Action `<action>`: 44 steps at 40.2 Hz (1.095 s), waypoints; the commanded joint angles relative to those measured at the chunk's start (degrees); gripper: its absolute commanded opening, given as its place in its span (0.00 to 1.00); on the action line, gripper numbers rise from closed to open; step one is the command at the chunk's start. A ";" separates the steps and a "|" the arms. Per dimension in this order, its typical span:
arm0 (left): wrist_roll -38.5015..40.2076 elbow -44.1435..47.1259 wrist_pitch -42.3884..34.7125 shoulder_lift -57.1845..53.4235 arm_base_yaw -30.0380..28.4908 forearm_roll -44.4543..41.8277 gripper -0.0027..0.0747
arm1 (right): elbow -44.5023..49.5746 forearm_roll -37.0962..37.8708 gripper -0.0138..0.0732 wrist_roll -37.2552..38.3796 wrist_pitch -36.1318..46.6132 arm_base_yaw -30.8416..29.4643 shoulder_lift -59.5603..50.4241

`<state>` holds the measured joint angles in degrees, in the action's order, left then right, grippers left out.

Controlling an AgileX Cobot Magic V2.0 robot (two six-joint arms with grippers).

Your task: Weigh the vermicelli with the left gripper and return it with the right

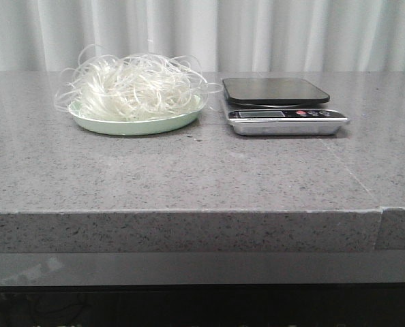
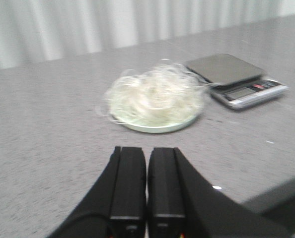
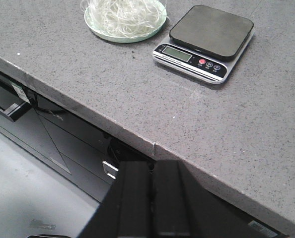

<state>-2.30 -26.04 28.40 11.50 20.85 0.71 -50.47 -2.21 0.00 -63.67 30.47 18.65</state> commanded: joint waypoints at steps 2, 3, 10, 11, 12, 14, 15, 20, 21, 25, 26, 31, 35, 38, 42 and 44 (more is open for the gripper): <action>0.52 8.68 -14.32 -4.82 -6.68 0.25 0.24 | -1.17 0.51 0.34 -0.44 3.72 -0.36 0.72; 0.52 10.86 -16.32 -6.09 -8.53 0.70 0.24 | -1.17 0.51 0.34 -0.44 3.72 -0.36 0.72; 0.52 22.41 -23.75 -12.75 -15.18 2.06 0.24 | -1.17 0.51 0.34 -0.44 3.72 -0.36 0.72; 0.52 24.27 -25.01 -13.26 -15.69 2.06 0.24 | -1.17 0.51 0.34 -0.44 3.72 -0.36 0.72; 0.52 25.31 -26.54 -13.15 -16.01 2.06 0.24 | -1.17 0.51 0.34 -0.44 3.72 -0.36 0.72; 0.52 27.57 -30.53 -12.89 -16.12 2.06 0.24 | -1.17 0.51 0.34 -0.44 3.66 -0.36 0.72; 0.52 28.74 -32.37 -13.00 -16.12 2.06 0.24 | -1.17 0.51 0.34 -0.44 3.66 -0.36 0.72; 0.52 28.39 -31.34 -13.12 -15.86 2.06 0.24 | -1.17 0.51 0.34 -0.44 3.71 -0.36 0.72; 0.52 28.52 -31.51 -13.12 -15.86 2.06 0.24 | -1.17 0.51 0.34 -0.44 3.65 -0.36 0.72; 0.52 28.52 -31.15 -13.12 -15.75 2.06 0.24 | -1.17 0.51 0.34 -0.44 3.65 -0.36 0.72; 0.52 28.52 -31.15 -13.12 -15.75 2.06 0.24 | -1.17 0.51 0.34 -0.44 3.65 -0.36 0.72; 0.52 28.52 -31.15 -13.12 -15.07 2.06 0.24 | -1.17 0.51 0.34 -0.44 3.59 -0.36 0.72; 0.52 28.52 -31.15 -13.12 -14.96 2.06 0.24 | -1.17 0.51 0.34 -0.44 3.59 -0.36 0.72; 0.52 28.52 -31.15 -13.12 -14.96 2.06 0.24 | -1.17 0.51 0.34 -0.44 3.59 -0.36 0.72; 0.52 28.52 -31.15 -13.01 -14.96 2.06 0.24 | -1.17 0.51 0.34 -0.44 3.59 -0.36 0.72; 0.52 28.52 -31.15 -13.01 -14.96 2.06 0.24 | -1.17 0.51 0.34 -0.44 3.59 -0.36 0.72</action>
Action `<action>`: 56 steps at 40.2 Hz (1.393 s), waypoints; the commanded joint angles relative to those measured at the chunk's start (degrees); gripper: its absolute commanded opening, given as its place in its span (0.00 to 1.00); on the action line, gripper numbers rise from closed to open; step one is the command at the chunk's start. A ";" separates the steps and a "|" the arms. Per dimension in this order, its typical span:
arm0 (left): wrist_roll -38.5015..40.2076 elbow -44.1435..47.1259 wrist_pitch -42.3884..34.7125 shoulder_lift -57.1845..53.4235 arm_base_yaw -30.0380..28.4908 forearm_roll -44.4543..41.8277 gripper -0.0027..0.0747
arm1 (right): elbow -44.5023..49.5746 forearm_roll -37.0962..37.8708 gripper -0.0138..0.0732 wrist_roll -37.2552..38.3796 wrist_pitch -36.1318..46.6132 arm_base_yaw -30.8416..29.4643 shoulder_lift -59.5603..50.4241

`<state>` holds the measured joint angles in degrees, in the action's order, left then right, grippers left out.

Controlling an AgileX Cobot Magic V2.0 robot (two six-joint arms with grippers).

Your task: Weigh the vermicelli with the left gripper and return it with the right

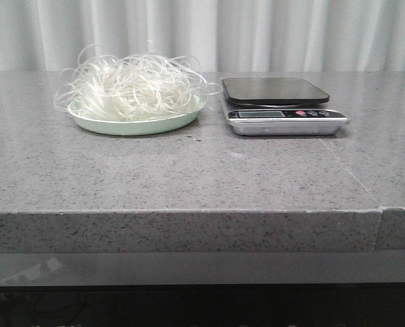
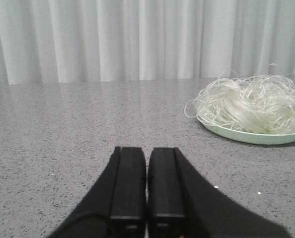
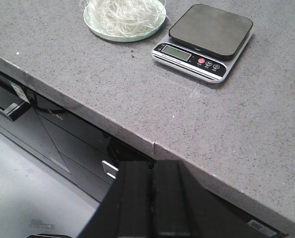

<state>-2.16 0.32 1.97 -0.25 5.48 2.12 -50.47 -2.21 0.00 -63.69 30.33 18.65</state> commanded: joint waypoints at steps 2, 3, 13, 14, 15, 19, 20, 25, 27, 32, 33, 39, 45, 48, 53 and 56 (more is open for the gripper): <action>0.38 2.15 -4.72 -1.27 0.41 0.66 0.24 | -1.17 0.51 0.34 -0.44 3.62 -0.23 0.72; 0.38 2.15 -4.72 -1.27 0.41 0.66 0.24 | -1.17 0.51 0.34 -0.44 3.62 -0.23 0.72; 0.38 2.15 -4.72 -1.27 0.41 0.66 0.24 | -1.17 0.51 0.34 -0.44 3.62 -0.23 0.72; 0.38 2.15 -4.72 -1.27 0.41 0.66 0.24 | -1.17 0.51 0.34 -0.44 3.62 -0.23 0.72; 0.38 2.15 -4.72 -1.27 0.41 0.66 0.24 | -1.17 0.51 0.34 -0.44 3.62 -0.23 0.72; 0.38 2.15 -4.72 -1.27 0.41 0.66 0.24 | -1.17 0.51 0.34 -0.44 3.62 -0.23 0.72; 0.38 2.15 -4.72 -1.27 0.41 0.66 0.24 | -1.17 0.51 0.34 -0.44 3.62 -0.23 0.72; 0.38 2.15 -4.72 -1.27 0.41 0.66 0.24 | -1.08 0.51 0.34 -0.44 3.70 -0.23 0.72; 0.38 2.15 -4.72 -1.27 0.41 0.66 0.24 | -0.50 0.51 0.34 -0.44 3.88 -0.36 0.46; 0.38 2.15 -4.72 -1.27 0.41 0.66 0.24 | 4.56 0.72 0.34 -0.49 8.47 -4.76 -2.00; 0.38 2.15 -4.72 -1.27 0.41 0.66 0.24 | 6.54 0.72 0.34 -0.49 10.96 -5.89 -2.64; 0.38 2.15 -4.72 -1.27 0.41 0.66 0.24 | 19.75 0.54 0.34 -0.49 28.51 -15.63 -9.28; 0.38 2.15 -4.72 -1.27 0.41 0.66 0.24 | 33.00 -0.61 0.34 -0.49 44.06 -23.91 -14.98; 0.38 2.15 -4.72 -1.27 0.41 0.66 0.24 | 38.83 -0.80 0.34 -0.49 50.06 -27.06 -17.31; 0.38 2.15 -4.72 -1.27 0.41 0.66 0.24 | 45.93 -1.60 0.34 -0.44 57.68 -29.42 -19.29; 0.38 2.15 -4.72 -1.27 0.41 0.66 0.24 | 48.79 -2.54 0.34 -0.44 61.67 -29.45 -20.09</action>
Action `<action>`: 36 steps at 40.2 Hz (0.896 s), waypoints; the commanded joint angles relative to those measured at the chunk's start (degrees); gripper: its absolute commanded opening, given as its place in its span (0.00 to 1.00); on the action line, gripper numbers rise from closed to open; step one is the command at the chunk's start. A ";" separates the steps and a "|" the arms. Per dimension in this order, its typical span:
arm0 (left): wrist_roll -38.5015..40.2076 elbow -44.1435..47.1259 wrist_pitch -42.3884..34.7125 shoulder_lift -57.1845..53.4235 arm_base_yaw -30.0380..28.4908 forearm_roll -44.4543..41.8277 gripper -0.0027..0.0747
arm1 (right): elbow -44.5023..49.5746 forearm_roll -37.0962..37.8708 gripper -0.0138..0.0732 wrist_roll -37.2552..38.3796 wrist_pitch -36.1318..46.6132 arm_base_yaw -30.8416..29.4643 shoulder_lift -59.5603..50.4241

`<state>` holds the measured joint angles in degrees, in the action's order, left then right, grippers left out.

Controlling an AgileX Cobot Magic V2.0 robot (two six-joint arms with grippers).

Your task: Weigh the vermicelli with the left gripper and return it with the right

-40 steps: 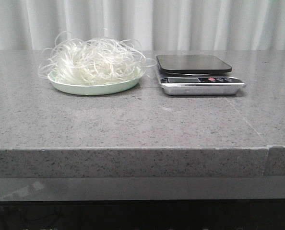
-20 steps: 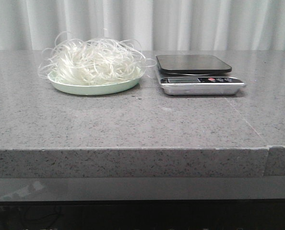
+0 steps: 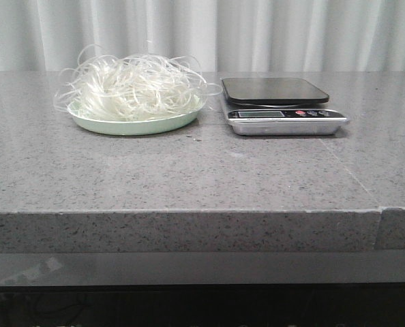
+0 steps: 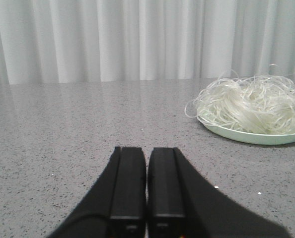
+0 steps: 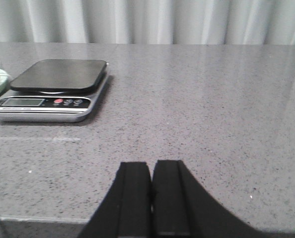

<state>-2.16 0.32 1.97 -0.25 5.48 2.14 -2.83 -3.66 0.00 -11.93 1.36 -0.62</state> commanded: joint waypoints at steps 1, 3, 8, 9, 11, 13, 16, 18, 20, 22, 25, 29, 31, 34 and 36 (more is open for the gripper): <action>0.38 2.15 -4.72 -1.27 0.41 0.63 0.24 | 2.13 -1.55 0.34 -0.44 11.39 -0.48 -0.92; 0.38 2.15 -4.72 -1.27 0.41 0.63 0.24 | 3.71 -2.20 0.34 -0.44 14.13 -0.48 -0.92; 0.38 2.15 -4.72 -1.27 0.41 0.63 0.24 | 4.15 -2.37 0.34 -0.44 15.15 -0.48 -0.92; 0.38 2.15 -4.72 -1.27 0.41 0.63 0.24 | 4.15 -2.37 0.34 -0.44 15.28 -0.48 -0.92; 0.38 2.15 -4.72 -1.27 0.41 0.63 0.24 | 4.15 -2.37 0.34 -0.44 15.44 -0.48 -0.92; 0.38 2.15 -4.72 -1.27 0.41 0.63 0.24 | 4.15 -2.37 0.34 -0.44 15.44 -0.48 -0.92; 0.38 2.15 -4.72 -1.27 0.41 0.63 0.24 | 4.15 -2.37 0.34 -0.44 15.69 -0.48 -0.92; 0.38 2.15 -4.72 -1.27 0.41 0.63 0.24 | 4.15 -2.37 0.34 -0.44 15.95 -0.48 -0.92; 0.38 2.15 -4.72 -1.27 0.41 0.63 0.24 | 4.15 -2.37 0.34 -0.44 16.46 -0.48 -0.92; 0.38 2.15 -4.72 -1.27 0.41 0.63 0.24 | 4.15 -2.37 0.34 -0.44 17.14 -0.48 -0.92; 0.38 2.15 -4.72 -1.27 0.41 0.63 0.24 | 4.15 -2.37 0.34 -0.44 18.44 -0.48 -0.92; 0.38 2.15 -4.72 -1.27 0.41 0.63 0.24 | 4.15 -2.37 0.34 -0.44 18.28 -0.48 -0.92; 0.38 2.15 -4.72 -1.27 0.41 0.63 0.24 | 4.15 -2.37 0.34 -0.44 18.21 -0.48 -0.92; 0.38 2.15 -4.72 -1.27 0.41 0.63 0.24 | 4.15 -2.37 0.34 -0.44 18.21 -0.48 -0.92; 0.38 2.15 -4.72 -1.27 0.41 0.63 0.24 | 4.15 -2.37 0.34 -0.44 18.21 -0.41 -0.92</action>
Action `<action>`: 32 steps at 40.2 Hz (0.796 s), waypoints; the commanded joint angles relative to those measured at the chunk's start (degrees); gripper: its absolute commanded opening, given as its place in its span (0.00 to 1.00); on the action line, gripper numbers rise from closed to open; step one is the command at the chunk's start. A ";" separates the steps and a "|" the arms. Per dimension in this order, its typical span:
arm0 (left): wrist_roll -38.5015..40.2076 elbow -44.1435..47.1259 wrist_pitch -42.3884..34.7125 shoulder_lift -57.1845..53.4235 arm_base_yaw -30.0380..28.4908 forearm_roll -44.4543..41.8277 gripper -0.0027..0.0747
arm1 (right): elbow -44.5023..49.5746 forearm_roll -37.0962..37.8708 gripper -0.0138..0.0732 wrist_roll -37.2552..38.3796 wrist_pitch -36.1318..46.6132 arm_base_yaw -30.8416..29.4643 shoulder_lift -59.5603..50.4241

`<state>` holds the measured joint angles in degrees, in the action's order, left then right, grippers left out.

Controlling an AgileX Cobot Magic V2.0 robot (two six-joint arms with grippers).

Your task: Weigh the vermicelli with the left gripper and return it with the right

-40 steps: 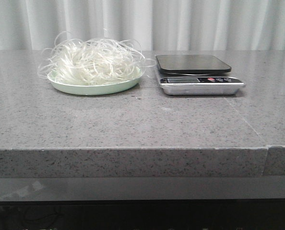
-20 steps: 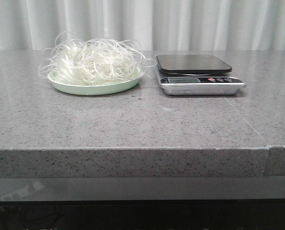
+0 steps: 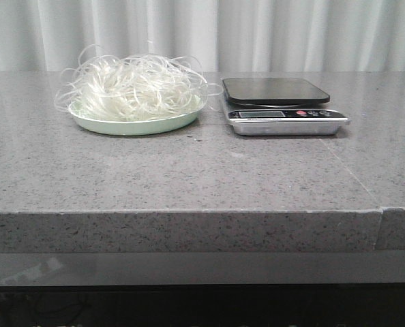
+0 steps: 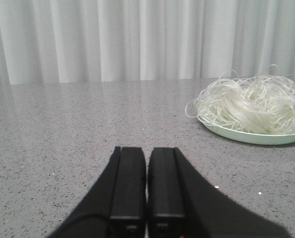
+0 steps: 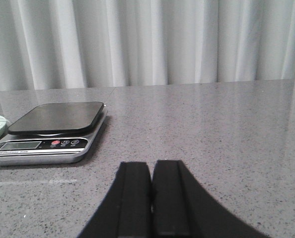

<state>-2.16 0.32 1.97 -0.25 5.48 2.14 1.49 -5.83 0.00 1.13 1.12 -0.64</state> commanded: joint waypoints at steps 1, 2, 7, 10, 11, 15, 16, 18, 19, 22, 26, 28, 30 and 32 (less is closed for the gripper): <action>0.38 2.15 -4.72 -1.27 0.41 0.63 0.24 | -0.17 -0.20 0.34 -0.44 5.15 -0.17 -0.91; 0.38 2.15 -4.72 -1.27 0.41 0.63 0.24 | -0.17 -0.20 0.34 -0.44 5.15 -0.17 -0.91; 0.38 2.15 -4.72 -1.27 0.41 0.63 0.24 | -0.17 -0.20 0.34 -0.44 5.15 -0.17 -0.91; 0.38 2.15 -4.72 -1.27 0.41 0.63 0.24 | -0.17 -0.20 0.34 -0.44 5.15 -0.17 -0.91; 0.38 2.15 -4.72 -1.27 0.41 0.63 0.24 | -0.17 -0.20 0.34 -0.44 5.15 -0.17 -0.91; 0.38 2.15 -4.72 -1.27 0.41 0.63 0.24 | -0.17 -0.20 0.34 -0.44 5.15 -0.17 -0.91; 0.38 2.15 -4.72 -1.27 0.41 0.63 0.24 | -0.17 -0.20 0.34 -0.44 5.15 -0.17 -0.91; 0.38 2.15 -4.72 -1.27 0.41 0.63 0.24 | -0.17 -0.20 0.34 -0.44 5.15 -0.17 -0.91; 0.38 2.15 -4.72 -1.27 0.41 0.63 0.24 | -0.17 -0.20 0.34 -0.44 5.15 -0.17 -0.91; 0.38 2.15 -4.72 -1.27 0.41 0.63 0.24 | -0.17 -0.20 0.34 -0.44 5.15 -0.17 -0.91; 0.38 2.15 -4.72 -1.27 0.41 0.63 0.24 | -0.17 -0.20 0.34 -0.44 5.15 -0.17 -0.91; 0.38 2.15 -4.72 -1.27 0.41 0.63 0.24 | -0.17 -0.20 0.34 -0.44 5.15 -0.17 -0.91; 0.38 2.15 -4.72 -1.27 0.29 0.63 0.24 | -0.17 -0.20 0.34 -0.44 5.15 -0.17 -0.91; 0.38 2.15 -4.72 -1.27 -0.56 0.63 0.24 | -0.17 -0.20 0.34 -0.44 5.15 -0.17 -0.91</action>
<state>-2.16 0.32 1.97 -0.25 5.48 2.14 1.49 -5.83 0.00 1.13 1.12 -0.64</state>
